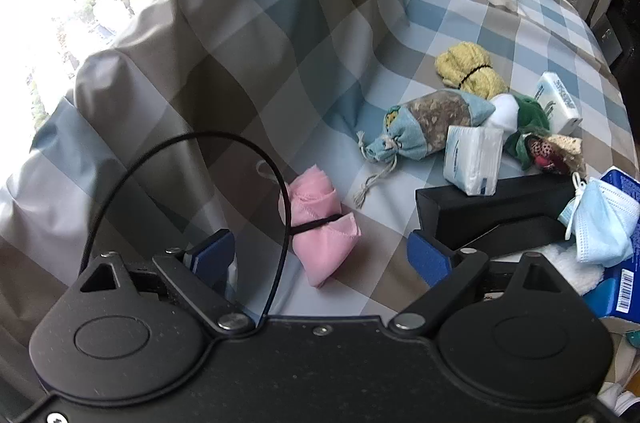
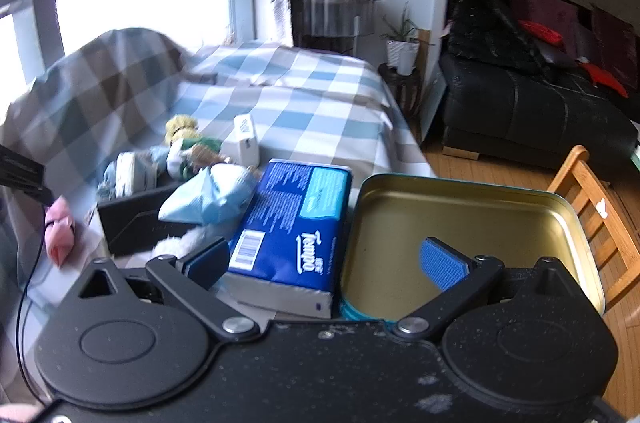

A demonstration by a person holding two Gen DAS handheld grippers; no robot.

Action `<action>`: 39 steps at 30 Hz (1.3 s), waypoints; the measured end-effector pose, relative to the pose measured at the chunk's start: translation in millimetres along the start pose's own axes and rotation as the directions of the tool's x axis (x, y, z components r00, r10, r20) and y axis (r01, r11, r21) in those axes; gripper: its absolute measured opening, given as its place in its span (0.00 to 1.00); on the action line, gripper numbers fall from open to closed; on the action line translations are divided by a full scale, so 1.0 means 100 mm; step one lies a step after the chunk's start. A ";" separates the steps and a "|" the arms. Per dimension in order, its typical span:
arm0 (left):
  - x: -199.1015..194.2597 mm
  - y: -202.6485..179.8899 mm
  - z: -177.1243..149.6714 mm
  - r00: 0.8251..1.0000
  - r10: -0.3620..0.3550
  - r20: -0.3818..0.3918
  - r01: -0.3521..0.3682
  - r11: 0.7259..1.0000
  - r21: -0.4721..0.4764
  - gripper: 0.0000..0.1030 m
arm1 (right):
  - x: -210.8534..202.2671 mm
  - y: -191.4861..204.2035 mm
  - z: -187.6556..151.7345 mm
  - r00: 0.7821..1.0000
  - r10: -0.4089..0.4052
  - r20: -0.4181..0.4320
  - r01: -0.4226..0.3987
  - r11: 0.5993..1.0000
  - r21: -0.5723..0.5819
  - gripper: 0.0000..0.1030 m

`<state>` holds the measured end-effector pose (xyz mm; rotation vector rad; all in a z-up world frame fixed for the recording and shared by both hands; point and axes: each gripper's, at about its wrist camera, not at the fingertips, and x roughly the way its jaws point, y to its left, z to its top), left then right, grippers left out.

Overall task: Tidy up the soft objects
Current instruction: 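Move the left tool to the pink pouch while the right tool approaches the green scrubber, then grasp the pink pouch with the left tool while the right tool grasps the green scrubber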

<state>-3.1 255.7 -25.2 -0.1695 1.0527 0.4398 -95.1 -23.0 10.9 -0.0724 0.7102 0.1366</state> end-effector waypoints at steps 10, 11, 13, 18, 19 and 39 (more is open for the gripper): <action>0.43 -0.09 -0.05 0.999 0.030 -0.037 -0.029 0.999 0.033 0.84 | 0.08 0.15 -0.02 0.997 0.063 -0.041 -0.065 0.997 -0.051 0.99; 0.46 -0.09 -0.05 0.999 0.026 -0.043 -0.024 0.999 0.031 0.84 | 0.09 0.17 -0.03 0.996 0.073 -0.046 -0.076 0.996 -0.056 0.99; 0.53 -0.10 -0.05 0.999 0.012 -0.051 -0.010 0.999 0.032 0.84 | 0.10 0.21 -0.04 0.994 0.097 -0.054 -0.101 0.993 -0.069 0.99; 0.68 -0.12 -0.04 0.997 -0.021 -0.069 0.024 0.999 0.048 0.84 | 0.14 0.35 -0.07 0.978 0.182 -0.100 -0.191 0.977 -0.090 0.99; 0.71 -0.12 -0.04 0.997 -0.028 -0.076 0.032 0.998 0.048 0.84 | 0.16 0.39 -0.08 0.974 0.194 -0.114 -0.206 0.974 -0.097 0.99; 0.96 -0.09 -0.16 0.995 -0.069 -0.069 0.074 0.994 0.076 0.97 | 1.04 1.00 -0.41 0.851 0.157 -0.502 -0.255 0.958 -0.133 0.99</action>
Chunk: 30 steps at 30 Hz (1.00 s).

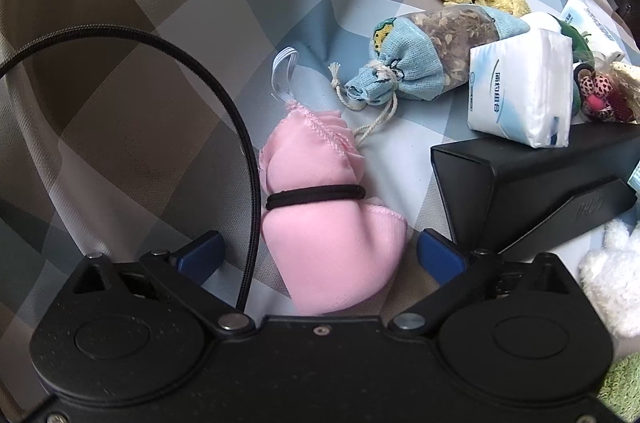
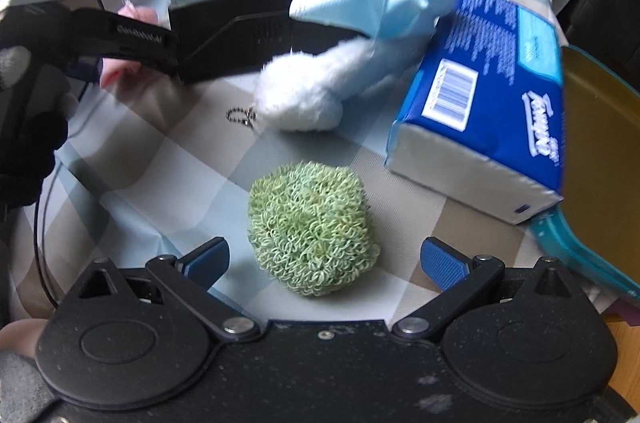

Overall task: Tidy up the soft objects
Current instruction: 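Grasp the pink pouch with the left tool while the right tool grasps the green scrubber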

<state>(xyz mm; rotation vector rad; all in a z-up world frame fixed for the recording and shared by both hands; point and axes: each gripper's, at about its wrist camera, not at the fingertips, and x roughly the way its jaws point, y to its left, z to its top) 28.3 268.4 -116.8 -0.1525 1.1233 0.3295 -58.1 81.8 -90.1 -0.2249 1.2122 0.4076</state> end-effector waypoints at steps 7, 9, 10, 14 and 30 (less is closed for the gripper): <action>0.00 0.03 -0.01 1.000 -0.021 0.006 0.020 1.000 0.010 0.96 | 0.15 -0.02 0.03 0.999 0.008 -0.047 -0.006 0.998 0.056 1.00; -0.01 0.03 0.00 0.999 -0.033 0.007 0.033 0.999 0.008 0.93 | 0.17 0.00 0.04 0.999 -0.003 -0.051 0.006 0.998 0.058 1.00; -0.04 0.05 0.00 0.999 -0.044 0.011 0.044 0.999 0.011 0.88 | 0.18 0.02 0.05 0.999 -0.010 -0.052 0.012 0.999 0.052 1.00; -0.18 0.00 -0.03 0.995 -0.080 0.052 0.078 0.996 0.047 0.63 | 0.20 0.03 0.08 0.999 -0.007 -0.045 0.010 0.998 0.065 1.00; -0.58 -0.22 -0.27 0.937 -0.020 0.349 -0.039 0.986 0.163 0.72 | -0.04 0.07 0.09 1.000 -0.007 0.015 0.006 0.999 0.051 0.97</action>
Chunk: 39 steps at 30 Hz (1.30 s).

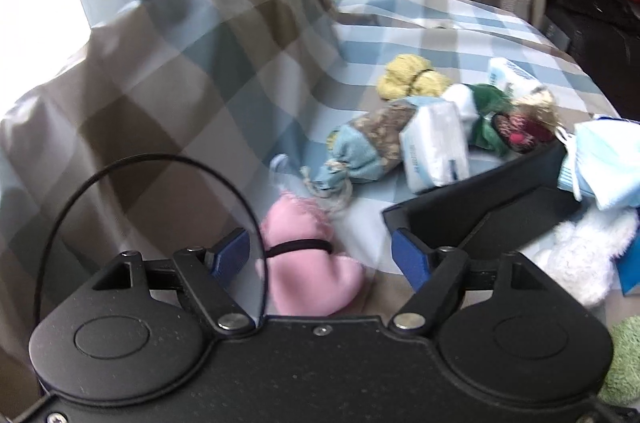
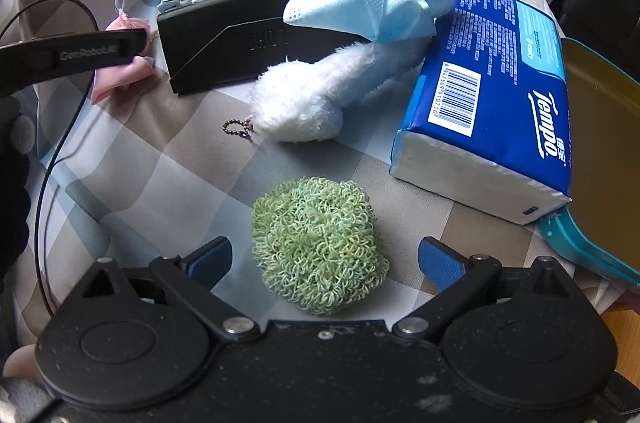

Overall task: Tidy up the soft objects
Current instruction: 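Grasp the pink pouch with the left tool while the right tool grasps the green scrubber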

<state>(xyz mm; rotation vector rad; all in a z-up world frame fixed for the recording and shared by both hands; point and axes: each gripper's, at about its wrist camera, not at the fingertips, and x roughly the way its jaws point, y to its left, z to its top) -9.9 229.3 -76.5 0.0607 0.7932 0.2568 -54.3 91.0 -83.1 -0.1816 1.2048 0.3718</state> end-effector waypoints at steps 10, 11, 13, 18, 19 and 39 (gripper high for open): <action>0.16 0.01 0.12 0.994 -0.099 -0.036 0.099 0.995 -0.007 0.82 | 0.01 -0.07 -0.03 1.000 -0.010 0.015 0.010 1.000 0.009 0.97; 0.16 0.03 0.10 0.994 -0.104 -0.039 0.103 0.995 -0.015 0.82 | 0.01 -0.06 -0.04 1.000 -0.011 0.016 0.011 1.000 0.006 0.97; 0.15 0.09 0.07 0.993 -0.114 -0.041 0.112 0.993 -0.034 0.83 | 0.00 -0.05 -0.04 1.000 -0.011 0.019 0.011 1.000 0.001 0.97; 0.19 0.23 0.02 0.984 -0.161 -0.076 0.156 0.986 -0.062 0.86 | 0.00 -0.04 -0.04 1.000 -0.009 0.020 0.009 1.000 0.000 0.97; 0.23 0.27 0.02 0.980 -0.173 -0.093 0.168 0.984 -0.065 0.88 | 0.00 -0.04 -0.04 1.000 -0.009 0.021 0.010 1.000 -0.001 0.97; 0.46 0.37 0.03 0.956 -0.192 -0.221 0.167 0.978 -0.127 0.40 | 0.00 -0.06 -0.01 1.000 -0.020 0.021 0.020 1.000 -0.002 0.58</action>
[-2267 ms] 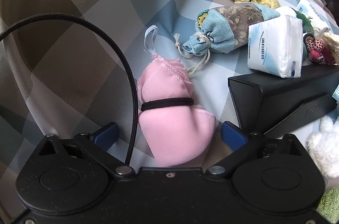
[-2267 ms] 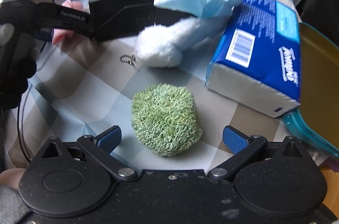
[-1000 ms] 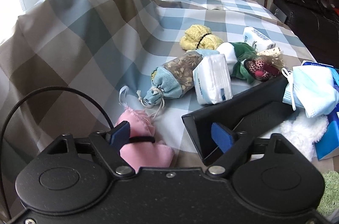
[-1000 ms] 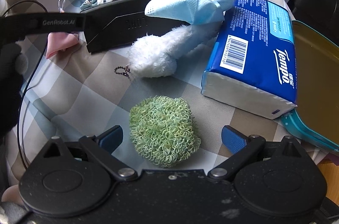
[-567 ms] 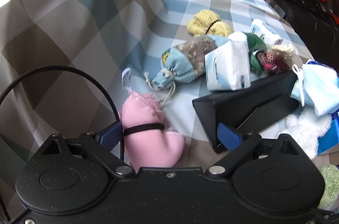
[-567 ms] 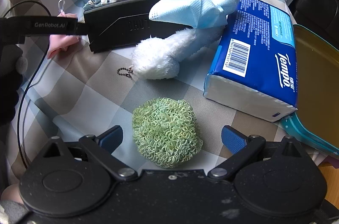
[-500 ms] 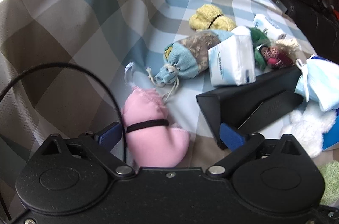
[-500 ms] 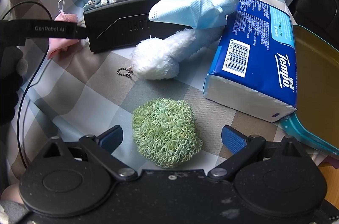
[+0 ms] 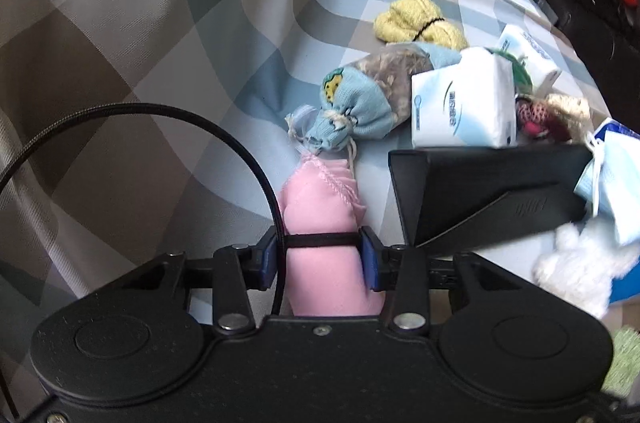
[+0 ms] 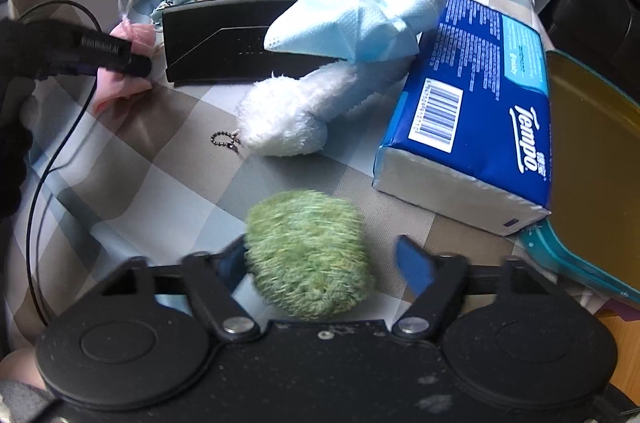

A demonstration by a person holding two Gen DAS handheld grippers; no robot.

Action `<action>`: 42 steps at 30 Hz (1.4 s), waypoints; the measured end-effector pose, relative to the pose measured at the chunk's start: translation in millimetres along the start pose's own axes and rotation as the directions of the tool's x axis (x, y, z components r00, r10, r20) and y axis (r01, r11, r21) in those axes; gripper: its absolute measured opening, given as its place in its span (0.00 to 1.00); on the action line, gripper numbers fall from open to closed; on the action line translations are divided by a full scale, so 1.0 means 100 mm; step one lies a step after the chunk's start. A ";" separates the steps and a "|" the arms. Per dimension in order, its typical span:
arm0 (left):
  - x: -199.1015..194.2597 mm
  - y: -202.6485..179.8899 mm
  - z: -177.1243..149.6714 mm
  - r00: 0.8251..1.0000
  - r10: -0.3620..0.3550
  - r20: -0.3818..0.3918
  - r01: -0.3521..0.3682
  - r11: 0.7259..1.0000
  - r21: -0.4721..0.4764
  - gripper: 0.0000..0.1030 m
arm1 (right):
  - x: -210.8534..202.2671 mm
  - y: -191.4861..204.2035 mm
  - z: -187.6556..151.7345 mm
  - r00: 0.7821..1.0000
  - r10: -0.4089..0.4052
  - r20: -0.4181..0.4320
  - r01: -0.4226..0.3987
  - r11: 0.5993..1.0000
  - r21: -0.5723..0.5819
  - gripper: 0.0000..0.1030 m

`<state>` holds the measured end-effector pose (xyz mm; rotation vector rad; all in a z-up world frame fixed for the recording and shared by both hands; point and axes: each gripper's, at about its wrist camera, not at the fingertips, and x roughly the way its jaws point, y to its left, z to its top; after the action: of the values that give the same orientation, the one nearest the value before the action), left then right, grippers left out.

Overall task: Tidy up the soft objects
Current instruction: 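Grasp the pink pouch with the left tool while the right tool grasps the green scrubber, then carry the pink pouch and green scrubber into the gold tray and release both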

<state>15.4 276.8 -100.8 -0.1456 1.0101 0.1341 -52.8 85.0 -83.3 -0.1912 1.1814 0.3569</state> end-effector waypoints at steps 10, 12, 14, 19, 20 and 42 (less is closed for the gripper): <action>-0.39 -0.14 -0.01 0.997 -0.062 0.049 0.061 0.998 0.032 0.39 | -0.19 -0.07 0.01 0.998 0.008 0.059 -0.009 1.000 0.018 0.56; -0.42 -0.18 -0.03 0.998 -0.056 0.040 0.055 0.998 0.038 0.41 | -0.24 -0.10 0.01 0.997 0.010 0.072 -0.011 1.000 0.027 0.56; -0.44 -0.19 -0.08 0.999 -0.042 0.033 0.041 0.999 0.032 0.42 | -0.28 -0.12 -0.01 0.997 0.011 0.080 -0.013 0.999 0.034 0.56; -0.51 -0.26 -0.28 1.000 -0.011 0.004 0.010 0.995 0.099 0.43 | -0.38 -0.18 -0.04 0.995 0.013 0.103 -0.019 0.998 0.056 0.56; -0.53 -0.29 -0.31 1.000 -0.002 0.008 0.001 0.992 0.123 0.43 | -0.40 -0.19 -0.04 0.994 0.015 0.109 -0.022 0.998 0.060 0.57; -0.16 -0.32 -0.27 0.997 0.039 -0.072 -0.033 0.996 0.081 0.32 | -0.59 -0.32 -0.07 0.983 0.012 0.183 -0.032 0.994 0.106 0.56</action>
<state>-9.7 240.1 -99.2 -0.0594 1.0901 0.1217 -66.1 42.6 -32.3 -0.0493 1.0200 0.3211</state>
